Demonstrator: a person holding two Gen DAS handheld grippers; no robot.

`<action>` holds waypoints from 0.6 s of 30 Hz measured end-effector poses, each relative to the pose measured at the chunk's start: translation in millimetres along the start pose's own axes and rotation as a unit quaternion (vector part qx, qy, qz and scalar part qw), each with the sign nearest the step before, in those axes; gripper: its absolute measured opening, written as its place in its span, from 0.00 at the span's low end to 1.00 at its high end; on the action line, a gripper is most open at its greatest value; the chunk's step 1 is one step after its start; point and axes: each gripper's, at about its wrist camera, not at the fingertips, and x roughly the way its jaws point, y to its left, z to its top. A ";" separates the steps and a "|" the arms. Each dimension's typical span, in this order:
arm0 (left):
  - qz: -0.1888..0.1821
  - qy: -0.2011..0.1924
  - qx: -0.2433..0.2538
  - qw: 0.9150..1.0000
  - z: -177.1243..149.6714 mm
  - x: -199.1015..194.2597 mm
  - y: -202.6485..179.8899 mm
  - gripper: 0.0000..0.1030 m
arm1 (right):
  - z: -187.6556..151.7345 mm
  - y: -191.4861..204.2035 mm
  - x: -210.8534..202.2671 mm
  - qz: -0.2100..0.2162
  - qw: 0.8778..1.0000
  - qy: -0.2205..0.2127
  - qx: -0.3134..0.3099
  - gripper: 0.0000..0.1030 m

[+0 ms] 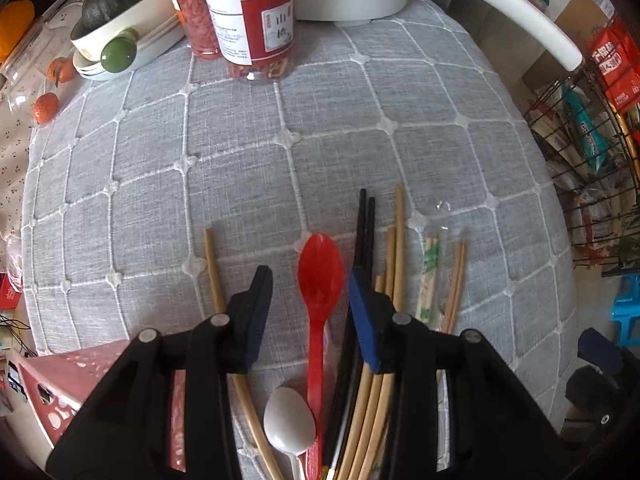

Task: Organize utensils
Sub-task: 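Lower the left gripper onto the red spoon and close on it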

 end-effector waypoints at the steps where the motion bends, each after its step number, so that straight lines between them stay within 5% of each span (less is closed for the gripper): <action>1: -0.005 0.003 -0.006 1.000 0.8 3.1 1.5 0.36 | 0.7 0.6 0.7 -0.002 1.000 0.000 -0.001 0.71; 9: -0.035 -0.003 -0.029 0.999 0.8 5.6 6.7 0.26 | 2.6 3.1 8.3 -0.008 1.000 0.006 -0.009 0.71; 13: -0.061 -0.041 -0.034 0.997 -7.9 -16.6 15.5 0.26 | 3.9 1.9 16.8 -0.010 1.000 0.012 -0.012 0.71; 18: -0.090 -0.113 -0.015 0.989 -42.7 -83.7 15.8 0.25 | 6.8 2.2 36.8 0.011 0.999 0.029 -0.010 0.51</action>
